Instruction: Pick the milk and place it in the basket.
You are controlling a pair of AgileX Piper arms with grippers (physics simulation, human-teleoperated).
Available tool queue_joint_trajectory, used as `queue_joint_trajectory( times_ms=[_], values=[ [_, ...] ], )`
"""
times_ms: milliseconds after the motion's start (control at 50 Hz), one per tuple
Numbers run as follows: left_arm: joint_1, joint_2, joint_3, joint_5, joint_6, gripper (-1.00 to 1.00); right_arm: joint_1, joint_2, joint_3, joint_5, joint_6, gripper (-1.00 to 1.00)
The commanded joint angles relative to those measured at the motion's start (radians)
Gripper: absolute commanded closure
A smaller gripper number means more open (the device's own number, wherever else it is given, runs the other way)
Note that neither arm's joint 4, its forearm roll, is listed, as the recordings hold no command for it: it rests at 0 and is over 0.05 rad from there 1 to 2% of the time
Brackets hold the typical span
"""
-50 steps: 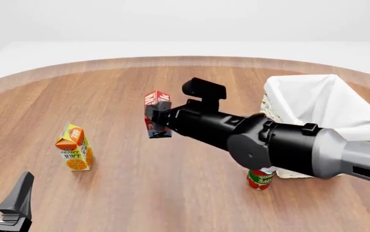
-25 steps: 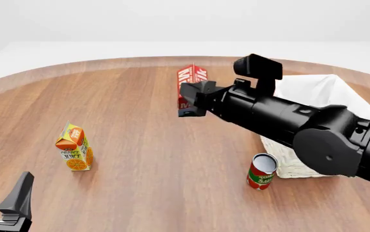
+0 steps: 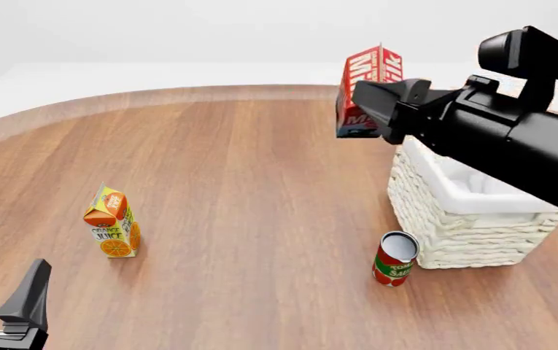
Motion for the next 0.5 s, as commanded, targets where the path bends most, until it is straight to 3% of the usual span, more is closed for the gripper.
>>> queue_joint_trajectory(
  times_ms=[20,500],
  values=[
    [0.000,0.000,0.000,0.000,0.000,-1.00,-0.073,-0.095,-0.032,0.064,-0.030,1.00],
    [0.000,0.000,0.000,0.000,0.000,-1.00,-0.203,-0.171,-0.010,0.103,-0.076,1.00]
  ],
)
